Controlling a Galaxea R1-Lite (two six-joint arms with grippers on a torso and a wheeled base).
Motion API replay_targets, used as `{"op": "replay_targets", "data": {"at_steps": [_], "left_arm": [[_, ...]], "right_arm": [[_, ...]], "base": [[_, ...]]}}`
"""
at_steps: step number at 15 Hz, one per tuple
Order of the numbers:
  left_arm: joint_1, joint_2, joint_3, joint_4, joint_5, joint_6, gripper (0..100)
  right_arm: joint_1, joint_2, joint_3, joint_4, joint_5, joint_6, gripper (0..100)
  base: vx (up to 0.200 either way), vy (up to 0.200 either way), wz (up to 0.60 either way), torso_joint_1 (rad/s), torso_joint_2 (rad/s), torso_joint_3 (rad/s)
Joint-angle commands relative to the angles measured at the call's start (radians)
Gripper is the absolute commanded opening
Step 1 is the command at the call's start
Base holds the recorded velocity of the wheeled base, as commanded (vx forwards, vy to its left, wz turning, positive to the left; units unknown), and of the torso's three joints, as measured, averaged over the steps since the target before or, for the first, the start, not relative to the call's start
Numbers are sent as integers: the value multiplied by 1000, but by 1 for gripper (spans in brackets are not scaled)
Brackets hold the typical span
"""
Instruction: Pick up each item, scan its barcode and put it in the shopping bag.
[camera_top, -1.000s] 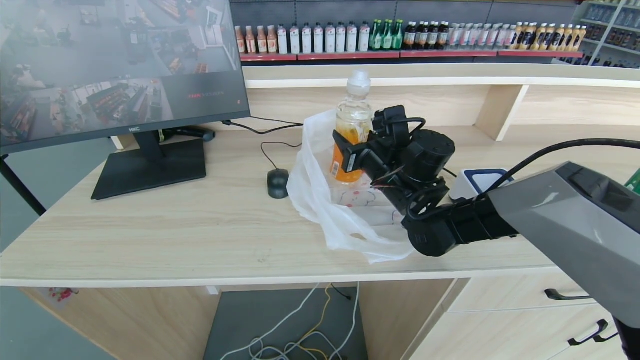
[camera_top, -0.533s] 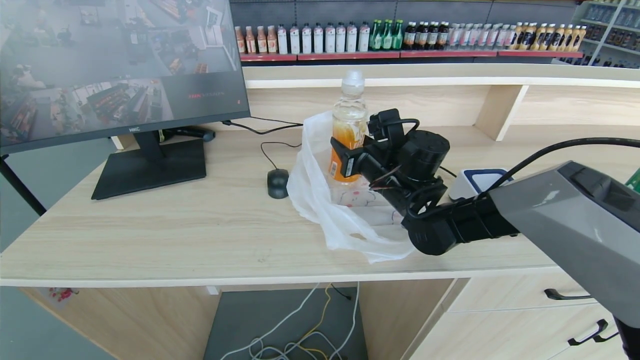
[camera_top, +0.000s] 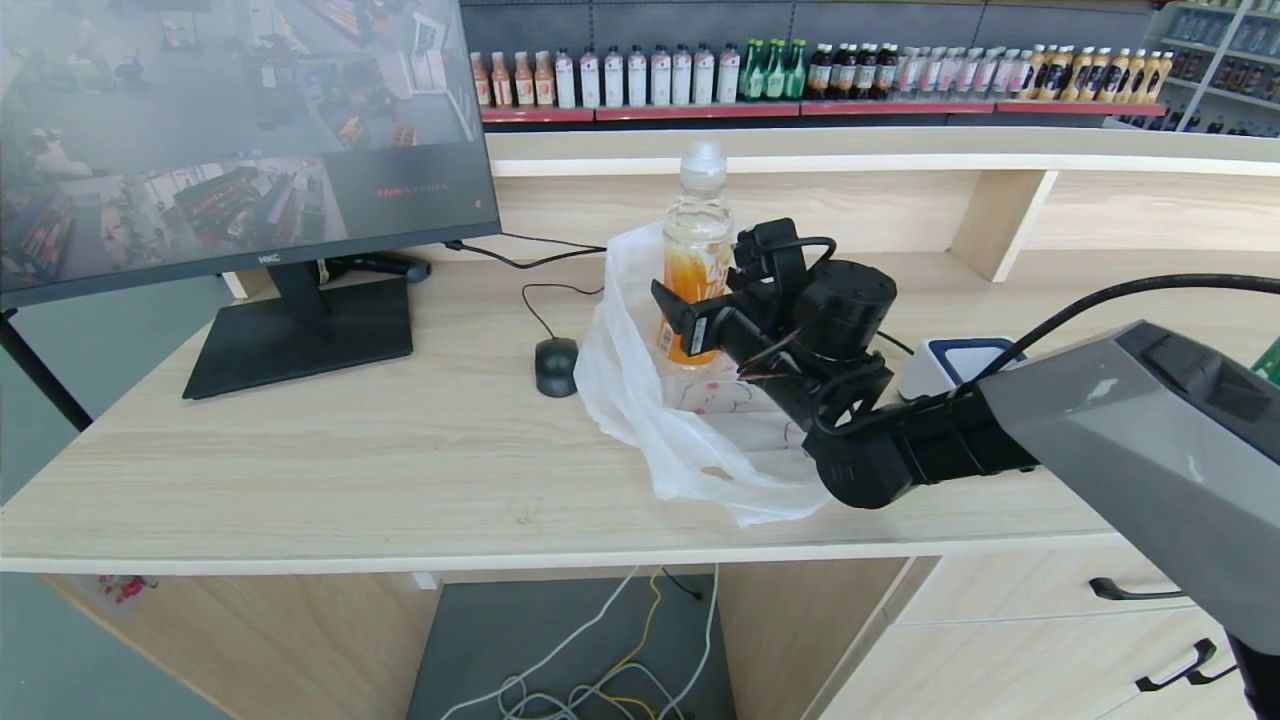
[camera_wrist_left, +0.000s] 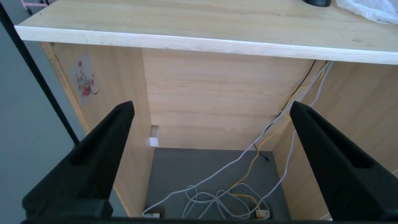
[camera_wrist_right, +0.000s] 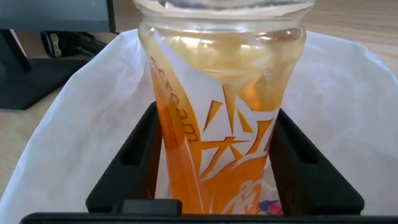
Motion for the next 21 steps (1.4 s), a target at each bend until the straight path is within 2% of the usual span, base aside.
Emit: {"op": "replay_targets", "data": {"at_steps": [1, 6, 11, 17, 21], "left_arm": [[0, 0, 0, 0, 0, 1, 100], [0, 0, 0, 0, 2, -1, 100], [0, 0, 0, 0, 0, -1, 100], [0, 0, 0, 0, 0, -1, 100], [0, 0, 0, 0, 0, 1, 100]], "right_arm": [[5, -16, 12, -2, -3, 0, 100], [14, -66, 61, -4, -2, 3, 100], [14, -184, 190, -24, -3, 2, 100], [14, -415, 572, -199, -8, 5, 100], [14, -464, 719, -384, -16, 34, 100]], "base": [[0, 0, 0, 0, 0, 0], [0, 0, 0, 0, 0, 0], [0, 0, 0, 0, 0, 0], [0, 0, 0, 0, 0, 0], [0, 0, 0, 0, 0, 0]]}}
